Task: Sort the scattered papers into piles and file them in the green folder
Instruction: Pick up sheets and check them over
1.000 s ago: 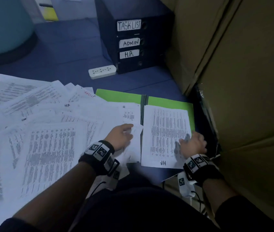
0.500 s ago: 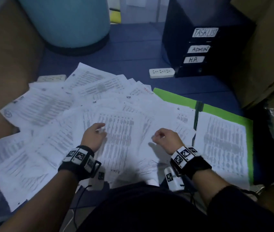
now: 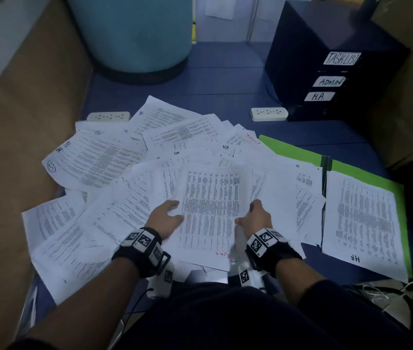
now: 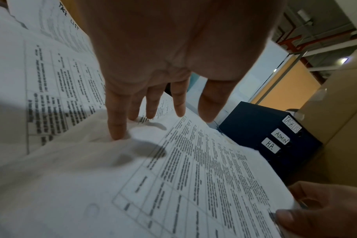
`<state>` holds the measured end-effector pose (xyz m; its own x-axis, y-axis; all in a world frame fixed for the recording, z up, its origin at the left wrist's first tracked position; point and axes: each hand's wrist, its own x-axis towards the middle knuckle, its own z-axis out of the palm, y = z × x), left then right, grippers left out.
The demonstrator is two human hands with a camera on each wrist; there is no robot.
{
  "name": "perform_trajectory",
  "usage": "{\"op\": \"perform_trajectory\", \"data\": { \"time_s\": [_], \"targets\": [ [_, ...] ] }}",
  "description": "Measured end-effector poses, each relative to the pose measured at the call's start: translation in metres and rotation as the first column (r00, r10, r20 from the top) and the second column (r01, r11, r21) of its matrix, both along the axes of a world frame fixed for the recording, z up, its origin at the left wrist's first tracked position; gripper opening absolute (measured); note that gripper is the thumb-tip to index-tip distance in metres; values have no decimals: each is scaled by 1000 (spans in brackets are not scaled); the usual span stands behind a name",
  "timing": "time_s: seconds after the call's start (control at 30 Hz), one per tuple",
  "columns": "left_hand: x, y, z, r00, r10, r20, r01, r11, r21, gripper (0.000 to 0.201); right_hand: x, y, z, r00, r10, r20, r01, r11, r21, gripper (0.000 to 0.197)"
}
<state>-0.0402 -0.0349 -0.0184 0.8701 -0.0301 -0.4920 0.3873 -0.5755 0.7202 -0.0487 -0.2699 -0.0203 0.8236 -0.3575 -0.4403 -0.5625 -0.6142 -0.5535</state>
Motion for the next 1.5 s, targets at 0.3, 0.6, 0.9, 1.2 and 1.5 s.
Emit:
{"op": "perform_trajectory", "data": {
  "time_s": [0.3,0.6,0.9,1.2,1.5],
  "targets": [
    [16,9,3,997,82,-1,-82,991,-110,46,2,-16,12,983,24,184,13,981,-196,16],
    [39,5,34,969,248,1,-221,864,-452,75,7,-16,62,896,-106,431,-40,948,316,14],
    [44,31,49,883,402,241,-340,903,-262,47,8,-4,7,992,-111,61,93,965,246,41],
    [35,35,50,897,407,170,-371,905,-208,53,3,4,-5,998,-49,-25,50,998,36,23],
    [33,29,53,926,351,142,-309,917,-251,56,16,-19,30,969,-20,245,24,1000,-14,10]
  ]
}}
